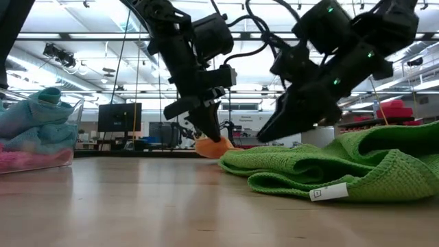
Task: Fold microfiber towels
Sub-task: Fold the left yellow microfiber cloth
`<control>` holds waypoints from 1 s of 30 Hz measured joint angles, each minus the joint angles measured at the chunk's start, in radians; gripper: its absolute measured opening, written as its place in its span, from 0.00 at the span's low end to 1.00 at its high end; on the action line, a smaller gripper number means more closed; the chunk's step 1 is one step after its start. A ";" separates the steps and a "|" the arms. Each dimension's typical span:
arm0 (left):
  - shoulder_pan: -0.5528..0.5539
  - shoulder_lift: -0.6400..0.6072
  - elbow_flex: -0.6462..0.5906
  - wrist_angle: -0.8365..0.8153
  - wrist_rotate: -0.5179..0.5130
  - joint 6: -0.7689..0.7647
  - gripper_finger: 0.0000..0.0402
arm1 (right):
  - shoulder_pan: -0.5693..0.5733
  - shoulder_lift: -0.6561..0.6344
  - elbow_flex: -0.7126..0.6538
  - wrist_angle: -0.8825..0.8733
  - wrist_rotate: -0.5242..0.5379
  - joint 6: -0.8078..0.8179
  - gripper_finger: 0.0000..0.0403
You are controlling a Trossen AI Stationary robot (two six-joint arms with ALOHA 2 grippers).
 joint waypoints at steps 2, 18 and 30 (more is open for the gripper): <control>0.002 0.000 0.000 -0.006 0.000 -0.011 0.03 | 0.006 0.038 0.012 0.008 0.018 -0.044 0.50; 0.014 -0.002 0.001 -0.026 0.001 -0.064 0.01 | -0.008 0.197 0.102 0.003 0.132 -0.288 0.55; 0.016 -0.002 0.001 -0.026 0.001 -0.069 0.01 | -0.029 0.205 0.098 -0.002 0.138 -0.234 0.12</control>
